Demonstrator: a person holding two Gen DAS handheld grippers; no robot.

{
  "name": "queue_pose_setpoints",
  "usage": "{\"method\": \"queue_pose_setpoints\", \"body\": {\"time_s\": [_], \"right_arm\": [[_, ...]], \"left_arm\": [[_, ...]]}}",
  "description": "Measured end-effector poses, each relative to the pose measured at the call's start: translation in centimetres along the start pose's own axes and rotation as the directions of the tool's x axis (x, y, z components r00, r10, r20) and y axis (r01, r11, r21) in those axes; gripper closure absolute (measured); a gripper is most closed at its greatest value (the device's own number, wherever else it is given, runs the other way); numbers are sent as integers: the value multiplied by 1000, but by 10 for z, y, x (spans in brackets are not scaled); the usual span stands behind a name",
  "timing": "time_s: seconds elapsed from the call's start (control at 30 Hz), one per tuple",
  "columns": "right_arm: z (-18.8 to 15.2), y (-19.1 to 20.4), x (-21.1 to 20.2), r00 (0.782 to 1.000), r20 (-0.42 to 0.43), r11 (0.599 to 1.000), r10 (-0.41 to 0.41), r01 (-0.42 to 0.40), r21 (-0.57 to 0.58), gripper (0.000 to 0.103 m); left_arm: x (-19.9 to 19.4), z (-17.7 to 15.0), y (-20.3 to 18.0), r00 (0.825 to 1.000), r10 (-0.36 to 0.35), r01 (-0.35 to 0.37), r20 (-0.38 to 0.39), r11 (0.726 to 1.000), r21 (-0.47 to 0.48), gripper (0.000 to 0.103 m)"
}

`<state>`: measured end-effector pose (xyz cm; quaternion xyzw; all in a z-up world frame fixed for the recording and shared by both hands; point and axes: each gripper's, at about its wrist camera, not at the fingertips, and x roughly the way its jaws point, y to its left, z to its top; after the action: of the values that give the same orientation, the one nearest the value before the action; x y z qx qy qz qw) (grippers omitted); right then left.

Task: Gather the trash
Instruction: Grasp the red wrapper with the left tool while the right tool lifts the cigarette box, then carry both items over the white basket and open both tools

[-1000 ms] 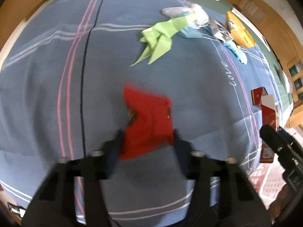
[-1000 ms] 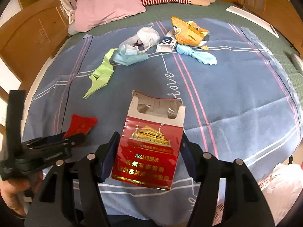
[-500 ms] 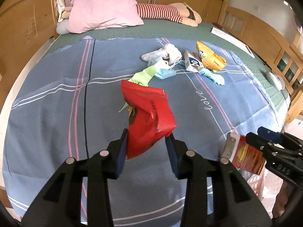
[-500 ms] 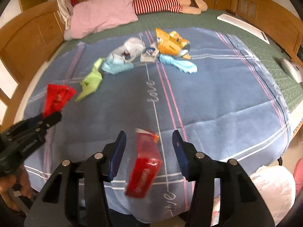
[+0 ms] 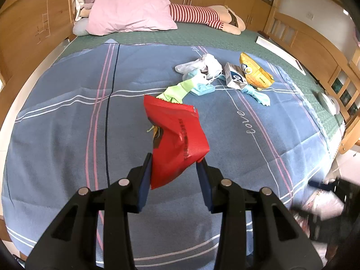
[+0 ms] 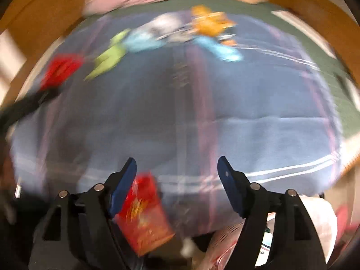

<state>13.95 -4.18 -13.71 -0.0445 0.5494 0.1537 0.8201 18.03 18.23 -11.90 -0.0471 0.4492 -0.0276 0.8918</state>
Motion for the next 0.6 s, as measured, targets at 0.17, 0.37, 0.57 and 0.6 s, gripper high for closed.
{"method": "queue_pose_setpoints", "body": {"time_s": [0.17, 0.37, 0.57, 0.6], "right_arm": [[-13, 22, 12, 998, -49, 996, 37, -41, -79, 29], [-7, 30, 52, 991, -124, 998, 54, -59, -33, 29], [-2, 20, 36, 997, -28, 997, 72, -72, 22, 47], [0, 17, 28, 998, 2, 998, 62, -62, 29, 47]], "left_arm": [[1, 1, -1, 1000, -8, 8, -2, 1000, -2, 64], [1, 1, 2, 1000, -6, 5, -6, 1000, -4, 64], [-3, 1, -4, 1000, -21, 20, 12, 1000, 18, 64], [-5, 1, -8, 999, -27, 26, 19, 999, 30, 64]]}}
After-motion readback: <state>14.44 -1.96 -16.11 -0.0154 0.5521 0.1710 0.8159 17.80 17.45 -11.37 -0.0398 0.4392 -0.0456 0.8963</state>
